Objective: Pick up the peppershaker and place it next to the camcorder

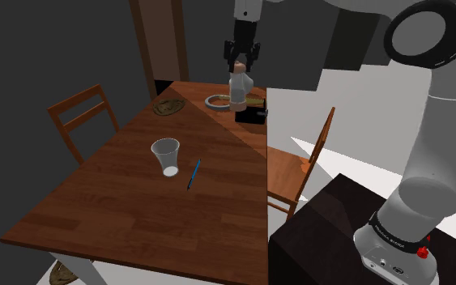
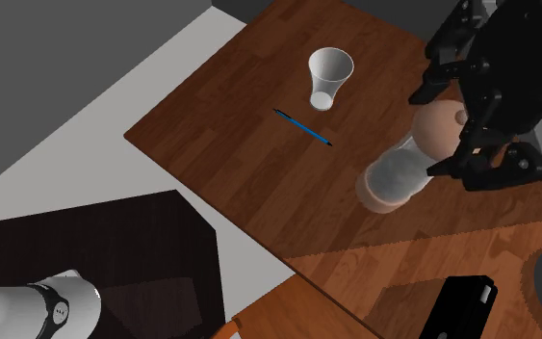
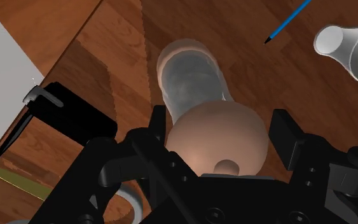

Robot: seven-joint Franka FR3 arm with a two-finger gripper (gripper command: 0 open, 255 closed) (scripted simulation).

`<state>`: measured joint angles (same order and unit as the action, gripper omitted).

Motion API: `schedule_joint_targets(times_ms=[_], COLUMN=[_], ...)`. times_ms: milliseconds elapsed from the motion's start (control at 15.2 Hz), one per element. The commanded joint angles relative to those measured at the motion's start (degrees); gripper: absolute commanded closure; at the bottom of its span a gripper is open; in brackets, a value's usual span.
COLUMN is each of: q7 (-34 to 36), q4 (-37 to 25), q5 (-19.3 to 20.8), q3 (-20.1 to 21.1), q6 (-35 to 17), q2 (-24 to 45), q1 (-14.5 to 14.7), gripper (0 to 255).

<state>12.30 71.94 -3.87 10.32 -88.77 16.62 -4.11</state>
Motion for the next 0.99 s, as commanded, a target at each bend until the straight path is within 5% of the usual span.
schedule_joint_targets(times_ms=[0,462,528,594,660,924], q7=[-1.91,-7.60,-8.29,-8.94,-9.20,-9.70], q4=[-3.42,-23.40,-28.78,-44.71,-35.74,-24.16], q5=[0.29,1.36,1.59,2.23,1.89,1.50], q3=[-0.71,-2.67,-2.90,-3.21,-3.16,-3.11], q6=[0.55,6.57,8.58,15.26,10.83,4.09], q2=[3.06,17.70,21.16,30.48,25.97,21.17], q1=[-1.06,-4.25,-4.55,-4.26,-4.89,-5.62], gripper=[255,255,255,255,255,255])
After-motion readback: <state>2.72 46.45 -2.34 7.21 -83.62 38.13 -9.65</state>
